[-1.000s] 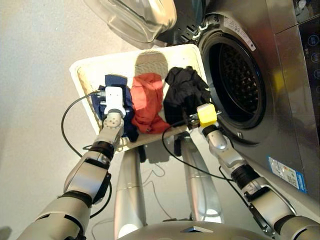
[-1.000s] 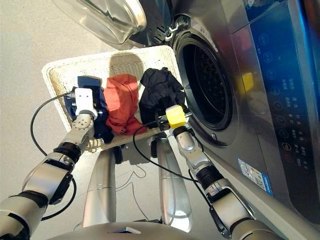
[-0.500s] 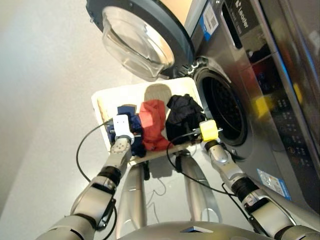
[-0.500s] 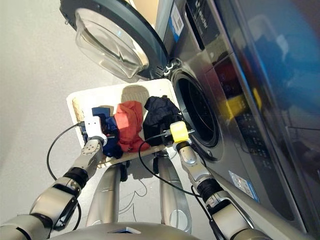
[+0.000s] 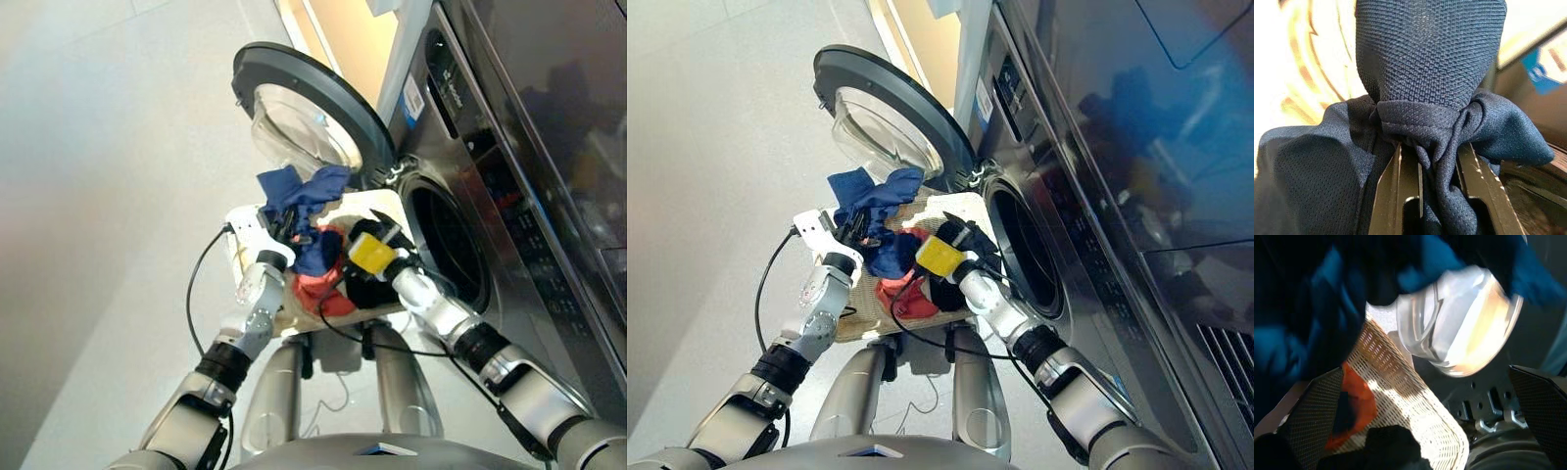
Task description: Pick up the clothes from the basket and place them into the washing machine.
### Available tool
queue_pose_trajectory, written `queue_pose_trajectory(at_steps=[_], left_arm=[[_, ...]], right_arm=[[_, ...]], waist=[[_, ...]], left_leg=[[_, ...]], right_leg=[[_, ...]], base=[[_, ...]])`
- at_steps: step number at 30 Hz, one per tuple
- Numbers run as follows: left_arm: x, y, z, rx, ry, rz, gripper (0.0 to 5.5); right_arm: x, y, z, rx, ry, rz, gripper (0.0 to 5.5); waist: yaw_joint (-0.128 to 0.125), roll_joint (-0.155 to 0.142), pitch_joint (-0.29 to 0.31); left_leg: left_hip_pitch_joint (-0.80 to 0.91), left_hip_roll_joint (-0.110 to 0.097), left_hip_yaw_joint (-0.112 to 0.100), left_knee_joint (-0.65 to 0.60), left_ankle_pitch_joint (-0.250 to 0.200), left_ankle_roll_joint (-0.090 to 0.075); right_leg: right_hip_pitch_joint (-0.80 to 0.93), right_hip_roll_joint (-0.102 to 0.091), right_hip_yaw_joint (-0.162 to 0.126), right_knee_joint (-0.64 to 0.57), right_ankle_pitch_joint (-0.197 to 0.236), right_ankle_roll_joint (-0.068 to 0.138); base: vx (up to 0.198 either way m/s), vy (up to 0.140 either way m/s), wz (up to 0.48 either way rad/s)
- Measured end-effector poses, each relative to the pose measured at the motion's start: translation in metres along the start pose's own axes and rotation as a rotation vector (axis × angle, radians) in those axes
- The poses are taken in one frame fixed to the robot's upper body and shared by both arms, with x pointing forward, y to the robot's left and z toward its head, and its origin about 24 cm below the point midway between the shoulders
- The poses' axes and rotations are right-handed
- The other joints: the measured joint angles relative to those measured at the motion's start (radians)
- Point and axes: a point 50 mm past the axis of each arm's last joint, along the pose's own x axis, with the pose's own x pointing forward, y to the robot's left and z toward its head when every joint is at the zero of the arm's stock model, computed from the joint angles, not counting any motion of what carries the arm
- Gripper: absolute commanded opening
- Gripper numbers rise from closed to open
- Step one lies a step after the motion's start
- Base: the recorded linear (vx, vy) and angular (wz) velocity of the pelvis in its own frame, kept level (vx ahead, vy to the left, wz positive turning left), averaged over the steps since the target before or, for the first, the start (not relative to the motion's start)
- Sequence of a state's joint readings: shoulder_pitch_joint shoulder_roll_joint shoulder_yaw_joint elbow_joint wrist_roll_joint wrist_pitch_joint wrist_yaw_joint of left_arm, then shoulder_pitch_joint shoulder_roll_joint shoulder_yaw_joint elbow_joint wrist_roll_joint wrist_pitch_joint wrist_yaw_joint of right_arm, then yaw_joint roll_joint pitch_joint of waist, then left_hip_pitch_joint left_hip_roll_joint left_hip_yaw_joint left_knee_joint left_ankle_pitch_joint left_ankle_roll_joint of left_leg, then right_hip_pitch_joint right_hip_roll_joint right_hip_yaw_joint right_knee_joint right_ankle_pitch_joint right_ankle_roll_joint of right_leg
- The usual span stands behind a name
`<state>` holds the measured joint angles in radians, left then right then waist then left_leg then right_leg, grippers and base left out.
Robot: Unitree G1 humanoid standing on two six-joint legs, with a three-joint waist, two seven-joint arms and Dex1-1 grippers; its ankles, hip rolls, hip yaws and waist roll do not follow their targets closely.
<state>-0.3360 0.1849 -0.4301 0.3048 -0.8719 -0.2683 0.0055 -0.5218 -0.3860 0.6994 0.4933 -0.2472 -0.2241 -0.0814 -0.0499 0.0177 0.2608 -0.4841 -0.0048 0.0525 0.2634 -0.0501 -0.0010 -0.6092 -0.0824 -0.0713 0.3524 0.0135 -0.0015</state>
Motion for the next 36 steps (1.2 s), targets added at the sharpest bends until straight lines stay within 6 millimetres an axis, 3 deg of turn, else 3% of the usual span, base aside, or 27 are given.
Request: queue_pose_trajectory(at_steps=[3,9,14,15,16,17,22,23,24,25,29,36], left_arm=[[0.003,-0.013,-0.003,-0.022,0.007,-0.043,0.00],[0.006,-0.028,-0.006,-0.104,0.026,-0.089,0.00],[0.006,-0.028,-0.005,-0.173,0.038,-0.078,0.00],[0.007,-0.027,-0.005,-0.186,0.042,-0.075,0.00],[0.007,-0.027,-0.005,-0.198,0.042,-0.074,0.00],[0.007,-0.028,-0.005,-0.198,0.046,-0.078,0.00],[0.006,-0.024,-0.004,-0.192,0.066,-0.077,0.00],[0.006,-0.024,-0.004,-0.188,0.067,-0.077,0.39],[0.006,-0.024,-0.004,-0.189,0.068,-0.077,1.98],[0.005,-0.026,-0.005,-0.190,0.073,-0.085,5.50],[0.004,-0.035,-0.005,-0.194,0.085,-0.126,5.50],[0.003,-0.026,0.002,-0.193,0.070,-0.105,5.50]], right_arm=[[0.002,-0.004,0.008,-0.090,-0.048,0.018,5.50],[0.008,-0.003,0.021,-0.153,-0.101,0.027,5.50],[0.012,-0.001,0.023,-0.146,-0.105,0.006,5.50],[0.013,-0.001,0.025,-0.144,-0.107,-0.001,4.90],[0.014,-0.001,0.026,-0.142,-0.110,-0.007,1.68],[0.014,-0.002,0.026,-0.143,-0.113,-0.021,0.00],[0.015,-0.008,0.027,-0.137,-0.112,-0.081,0.00],[0.015,-0.009,0.026,-0.136,-0.109,-0.086,0.00],[0.015,-0.009,0.026,-0.136,-0.107,-0.088,0.00],[0.015,-0.009,0.025,-0.134,-0.102,-0.089,0.00],[0.014,-0.009,0.022,-0.106,-0.081,-0.099,0.00],[0.014,0.003,0.024,0.027,-0.076,-0.140,0.00]], waist=[[0.001,0.019,0.011],[0.000,0.022,0.012],[-0.001,0.023,0.013],[0.000,0.024,0.013],[0.001,0.025,0.012],[0.002,0.025,0.012],[0.003,0.028,0.012],[0.003,0.028,0.011],[0.003,0.029,0.011],[0.003,0.031,0.010],[0.004,0.043,0.003],[0.000,0.068,-0.013]], left_leg=[[0.019,0.000,0.002,-0.004,0.000,0.000],[0.026,0.002,0.004,-0.015,0.005,-0.001],[0.025,0.002,0.003,-0.017,0.005,-0.002],[0.025,0.002,0.002,-0.016,0.005,-0.002],[0.024,0.002,0.002,-0.017,0.005,-0.002],[0.024,0.002,0.001,-0.017,0.005,-0.002],[0.022,0.001,0.000,-0.017,0.005,-0.002],[0.021,0.001,0.000,-0.018,0.005,-0.002],[0.021,0.001,0.000,-0.018,0.005,-0.002],[0.021,0.001,0.000,-0.017,0.005,-0.002],[0.017,0.001,0.000,-0.017,0.005,-0.002],[0.003,0.001,0.001,-0.015,0.005,-0.002]], right_leg=[[0.017,0.001,0.000,-0.002,-0.001,0.001],[0.019,0.003,0.005,-0.004,-0.003,0.002],[0.018,0.003,0.003,-0.004,-0.004,0.001],[0.018,0.003,0.003,-0.004,-0.004,0.001],[0.018,0.002,0.003,-0.004,-0.004,0.001],[0.018,0.002,0.002,-0.004,-0.004,0.001],[0.016,0.001,0.001,-0.004,-0.004,-0.001],[0.015,0.001,0.001,-0.004,-0.003,-0.001],[0.015,0.001,0.001,-0.004,-0.003,-0.001],[0.015,0.001,0.001,-0.004,-0.004,-0.001],[0.011,0.001,0.001,-0.004,-0.004,-0.001],[-0.006,0.001,0.002,0.001,-0.004,-0.002]], base=[[0.000,0.000,0.000],[0.000,0.000,0.000],[0.000,0.000,0.000],[0.000,0.000,0.000],[0.000,0.000,0.000],[0.000,0.000,0.000],[0.000,0.000,0.000],[0.000,0.000,0.000],[0.000,0.000,0.000],[0.000,0.000,0.000],[0.000,0.000,0.000],[0.000,0.000,0.000]])
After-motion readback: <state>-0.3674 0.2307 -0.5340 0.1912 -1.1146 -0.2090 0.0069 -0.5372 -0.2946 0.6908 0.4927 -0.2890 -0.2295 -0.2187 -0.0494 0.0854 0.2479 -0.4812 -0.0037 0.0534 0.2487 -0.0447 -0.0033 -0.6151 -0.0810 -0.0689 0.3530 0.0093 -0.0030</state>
